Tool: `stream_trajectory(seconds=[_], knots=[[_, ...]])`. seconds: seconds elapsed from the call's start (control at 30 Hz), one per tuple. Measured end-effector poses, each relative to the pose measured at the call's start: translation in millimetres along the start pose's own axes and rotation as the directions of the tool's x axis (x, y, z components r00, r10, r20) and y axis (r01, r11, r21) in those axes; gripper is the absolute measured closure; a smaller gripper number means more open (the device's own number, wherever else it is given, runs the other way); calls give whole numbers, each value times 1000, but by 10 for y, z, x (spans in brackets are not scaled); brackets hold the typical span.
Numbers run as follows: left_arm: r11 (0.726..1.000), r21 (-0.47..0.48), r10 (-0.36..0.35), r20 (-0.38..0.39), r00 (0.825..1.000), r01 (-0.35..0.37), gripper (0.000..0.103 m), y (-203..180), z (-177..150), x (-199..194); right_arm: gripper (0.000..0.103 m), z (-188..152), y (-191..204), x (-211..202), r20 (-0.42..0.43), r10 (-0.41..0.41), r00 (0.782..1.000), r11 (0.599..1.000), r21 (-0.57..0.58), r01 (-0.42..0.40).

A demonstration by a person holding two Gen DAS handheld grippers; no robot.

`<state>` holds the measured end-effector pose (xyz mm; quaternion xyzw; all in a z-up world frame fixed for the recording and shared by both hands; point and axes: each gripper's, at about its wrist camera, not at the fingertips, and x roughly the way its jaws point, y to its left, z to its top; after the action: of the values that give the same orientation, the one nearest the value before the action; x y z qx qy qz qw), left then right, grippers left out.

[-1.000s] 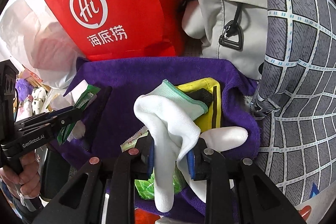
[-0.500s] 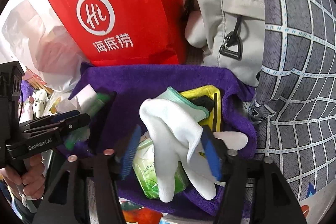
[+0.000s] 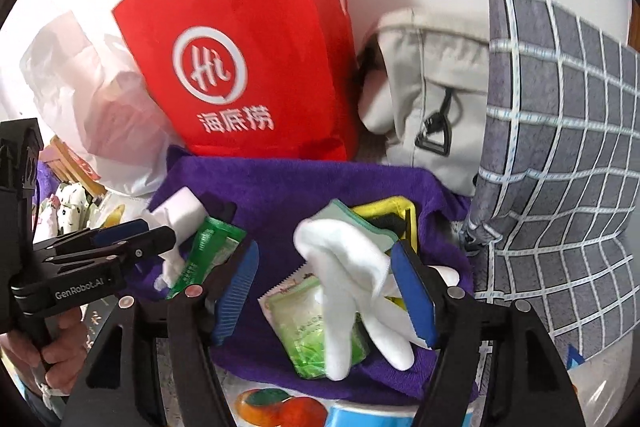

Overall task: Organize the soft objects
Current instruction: 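Open both tools to release the packet and glove onto the towel, then reach down to the black watch strap with the right tool while the left tool approaches the white mesh bag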

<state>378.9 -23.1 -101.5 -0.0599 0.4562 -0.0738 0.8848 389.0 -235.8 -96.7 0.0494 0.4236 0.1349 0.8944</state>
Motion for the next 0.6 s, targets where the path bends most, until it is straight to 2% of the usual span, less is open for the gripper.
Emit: stream_trajectory(seconds=[0.23,0.3,0.47,0.6], knots=[[999,34,-20,114,993,16,52,-85,-3,-487,35,-96,159,-449,94,8,996,999,40,-12],[999,39,-23,136,990,17,52,-117,-9,-599,35,-212,207,-523,59,38,998,999,32,-40],[998,68,-24,173,985,12,52,-190,-140,-914,35,-693,441,-709,-7,-14,1000,996,-83,13],[998,58,-47,143,989,39,52,-145,-394,-1062,44,-1011,588,-840,-26,2,1000,994,-111,-5]])
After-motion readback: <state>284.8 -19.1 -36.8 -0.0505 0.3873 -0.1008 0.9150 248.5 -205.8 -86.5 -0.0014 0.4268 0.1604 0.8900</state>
